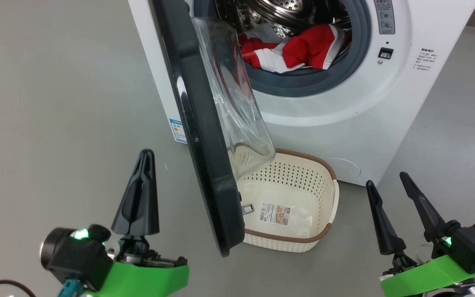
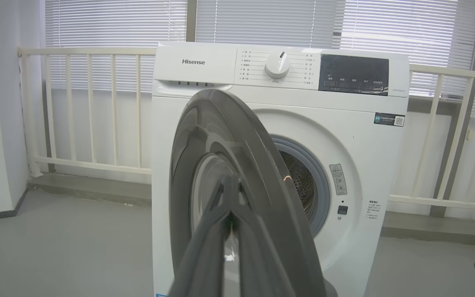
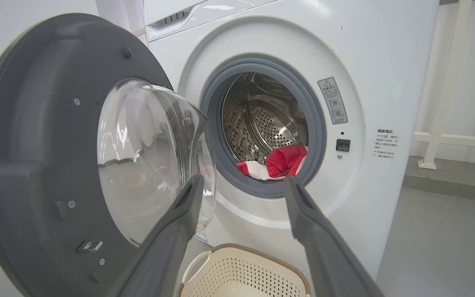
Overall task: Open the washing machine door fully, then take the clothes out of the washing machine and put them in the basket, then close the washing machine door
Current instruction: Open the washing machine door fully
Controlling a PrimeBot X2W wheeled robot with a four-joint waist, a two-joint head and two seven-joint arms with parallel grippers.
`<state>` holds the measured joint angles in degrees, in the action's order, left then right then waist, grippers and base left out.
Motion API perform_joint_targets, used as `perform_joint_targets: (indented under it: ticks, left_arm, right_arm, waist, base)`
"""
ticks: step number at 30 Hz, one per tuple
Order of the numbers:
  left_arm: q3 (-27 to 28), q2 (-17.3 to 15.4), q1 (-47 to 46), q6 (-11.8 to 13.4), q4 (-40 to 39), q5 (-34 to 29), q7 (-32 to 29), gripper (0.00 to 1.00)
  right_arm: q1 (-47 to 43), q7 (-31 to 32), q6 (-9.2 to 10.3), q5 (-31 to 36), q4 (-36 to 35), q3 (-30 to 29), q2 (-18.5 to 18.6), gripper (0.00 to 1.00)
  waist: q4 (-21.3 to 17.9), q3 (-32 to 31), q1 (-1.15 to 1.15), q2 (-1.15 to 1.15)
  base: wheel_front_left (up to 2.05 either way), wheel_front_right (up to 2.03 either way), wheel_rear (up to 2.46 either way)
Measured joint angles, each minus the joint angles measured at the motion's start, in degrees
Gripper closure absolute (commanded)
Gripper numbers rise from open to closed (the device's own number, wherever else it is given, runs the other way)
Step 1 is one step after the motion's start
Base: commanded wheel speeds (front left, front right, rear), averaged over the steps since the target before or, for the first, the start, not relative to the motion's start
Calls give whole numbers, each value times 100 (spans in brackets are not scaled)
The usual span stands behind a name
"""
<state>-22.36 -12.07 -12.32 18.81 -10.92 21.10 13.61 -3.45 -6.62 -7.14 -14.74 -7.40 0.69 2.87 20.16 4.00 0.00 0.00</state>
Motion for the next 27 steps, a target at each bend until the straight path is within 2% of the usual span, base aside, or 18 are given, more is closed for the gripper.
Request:
perform_joint_targets:
  ticks: [8, 12, 22, 27]
  left_arm:
    - [-267, 15, -358, 0, -544, -157, -274, 100]
    - [-501, 65, -580, -86, -578, -197, -386, 100]
    - [-1191, 322, -795, -419, -261, -189, -755, 100]
    - [-1412, 407, -806, -504, -4, -143, -858, 100]
  right_arm:
    - [-4, -3, 0, -35, 19, 2, -5, 0]
    - [-5, -3, 0, -38, 27, 3, -7, 0]
    - [-5, -45, 0, -135, 81, 18, -8, 0]
    - [-6, -46, 0, -136, 85, 33, -9, 0]
  waist:
    - [-71, -9, 0, 0]
    - [-104, -7, 0, 0]
    - [-196, -35, 0, 0]
    - [-250, -21, 0, 0]
  base:
    - [0, 0, 0]
    - [0, 0, 0]
    - [0, 0, 0]
    - [0, 0, 0]
